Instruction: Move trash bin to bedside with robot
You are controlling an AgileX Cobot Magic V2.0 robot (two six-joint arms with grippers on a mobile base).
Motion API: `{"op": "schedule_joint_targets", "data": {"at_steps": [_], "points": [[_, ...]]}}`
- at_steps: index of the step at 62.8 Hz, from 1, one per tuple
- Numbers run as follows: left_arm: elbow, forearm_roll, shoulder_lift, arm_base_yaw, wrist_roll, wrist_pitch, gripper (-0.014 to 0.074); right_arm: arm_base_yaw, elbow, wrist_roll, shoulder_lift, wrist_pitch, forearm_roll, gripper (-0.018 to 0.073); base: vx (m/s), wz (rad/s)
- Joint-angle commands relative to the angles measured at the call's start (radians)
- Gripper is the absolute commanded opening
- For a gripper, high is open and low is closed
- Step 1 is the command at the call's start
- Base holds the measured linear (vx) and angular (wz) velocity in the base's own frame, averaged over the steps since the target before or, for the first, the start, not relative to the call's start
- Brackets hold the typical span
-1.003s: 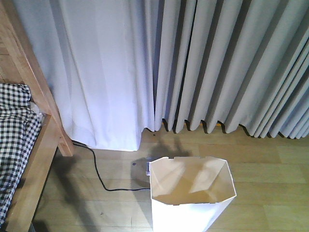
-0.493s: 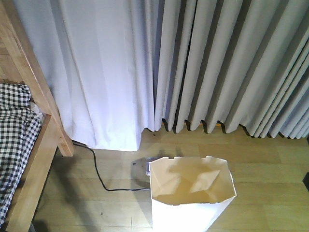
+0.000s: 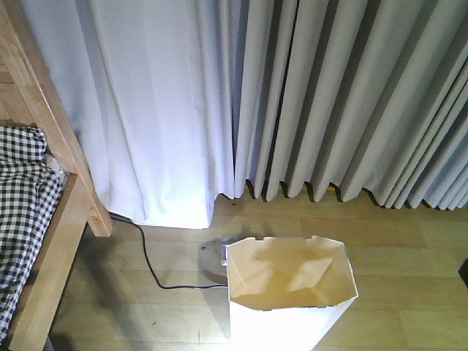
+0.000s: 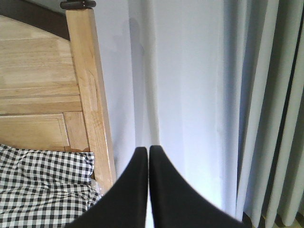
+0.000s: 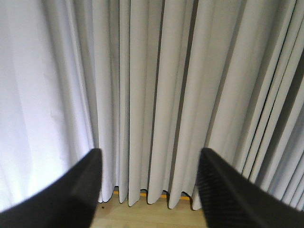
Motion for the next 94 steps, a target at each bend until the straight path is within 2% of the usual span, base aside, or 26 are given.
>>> {"op": "schedule_joint_targets", "data": {"at_steps": [1, 17, 69, 76, 81, 85, 88, 94], "points": [[-0.024, -0.001, -0.005, 0.0, -0.004, -0.073, -0.0006, -0.002, -0.027, -0.007, 0.012, -0.047, 0.013, 0.0298, 0.0, 0.0], [-0.024, -0.001, -0.005, 0.0, -0.004, -0.073, -0.0006, -0.002, -0.027, -0.007, 0.012, -0.05, 0.008, -0.0015, 0.0, 0.0], [-0.024, -0.001, -0.005, 0.0, -0.004, -0.073, -0.0006, -0.002, -0.024, -0.007, 0.011, -0.051, 0.008, -0.001, 0.0, 0.0], [-0.024, -0.001, -0.005, 0.0, -0.004, -0.073, -0.0006, -0.002, 0.013, -0.001, 0.002, -0.075, -0.001, -0.001, 0.0, 0.0], [-0.024, -0.001, -0.005, 0.0, -0.004, -0.073, -0.0006, 0.001, 0.059, 0.041, -0.031, -0.12, -0.009, -0.001, 0.0, 0.0], [-0.024, -0.001, -0.005, 0.0, -0.004, -0.073, -0.0006, 0.033, 0.101, 0.096, -0.072, -0.171, -0.049, -0.001, 0.0, 0.0], [-0.024, -0.001, -0.005, 0.0, -0.004, -0.073, -0.0006, 0.081, 0.134, 0.151, -0.108, -0.21, -0.115, -0.001, 0.0, 0.0], [-0.024, -0.001, -0.005, 0.0, -0.004, -0.073, -0.0006, 0.183, 0.181, 0.282, -0.181, -0.23, -0.311, -0.001, 0.0, 0.0]]}}
